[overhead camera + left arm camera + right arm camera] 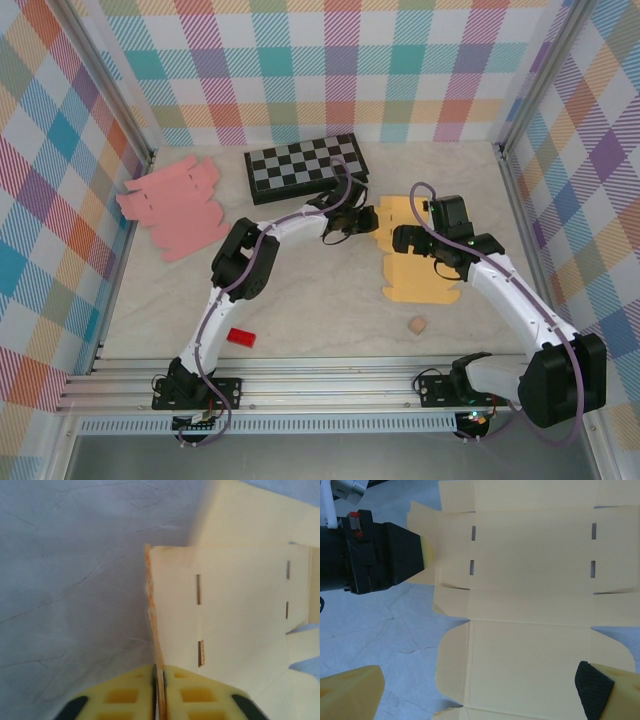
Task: Fold the paper box
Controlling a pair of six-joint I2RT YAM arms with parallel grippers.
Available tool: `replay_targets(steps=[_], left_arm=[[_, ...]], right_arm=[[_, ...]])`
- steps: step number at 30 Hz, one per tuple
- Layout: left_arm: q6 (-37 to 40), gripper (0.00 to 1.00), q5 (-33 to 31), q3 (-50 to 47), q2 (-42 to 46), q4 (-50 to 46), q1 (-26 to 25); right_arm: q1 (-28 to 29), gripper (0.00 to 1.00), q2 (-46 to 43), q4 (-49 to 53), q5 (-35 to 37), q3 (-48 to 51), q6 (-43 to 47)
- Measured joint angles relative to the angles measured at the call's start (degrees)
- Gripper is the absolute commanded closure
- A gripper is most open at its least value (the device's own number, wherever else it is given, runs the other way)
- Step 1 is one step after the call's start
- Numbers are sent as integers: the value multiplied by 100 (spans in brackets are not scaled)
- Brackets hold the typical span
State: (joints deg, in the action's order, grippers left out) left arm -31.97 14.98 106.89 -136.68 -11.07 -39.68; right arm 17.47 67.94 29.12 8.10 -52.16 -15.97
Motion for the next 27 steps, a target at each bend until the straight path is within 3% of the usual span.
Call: replay_targets(steps=[6, 10, 17, 22, 27], left_arm=[[345, 100, -345, -125, 87, -116, -22], [831, 100, -826, -713, 758, -284, -33], [1967, 100, -1412, -1878, 2986, -203, -33], [2750, 100, -1869, -2616, 4481, -195, -35], [3370, 100, -2223, -3362, 5637, -275, -35]], right_arm=[[0, 4, -11, -4, 52, -2, 20], [0, 9, -133, -188, 90, -15, 275], [0, 15, -243, -750, -481, -588, 1281], [0, 21, 188, -909, -1202, -1624, 2485], [0, 25, 529, -1172, -2203, -1987, 3869]])
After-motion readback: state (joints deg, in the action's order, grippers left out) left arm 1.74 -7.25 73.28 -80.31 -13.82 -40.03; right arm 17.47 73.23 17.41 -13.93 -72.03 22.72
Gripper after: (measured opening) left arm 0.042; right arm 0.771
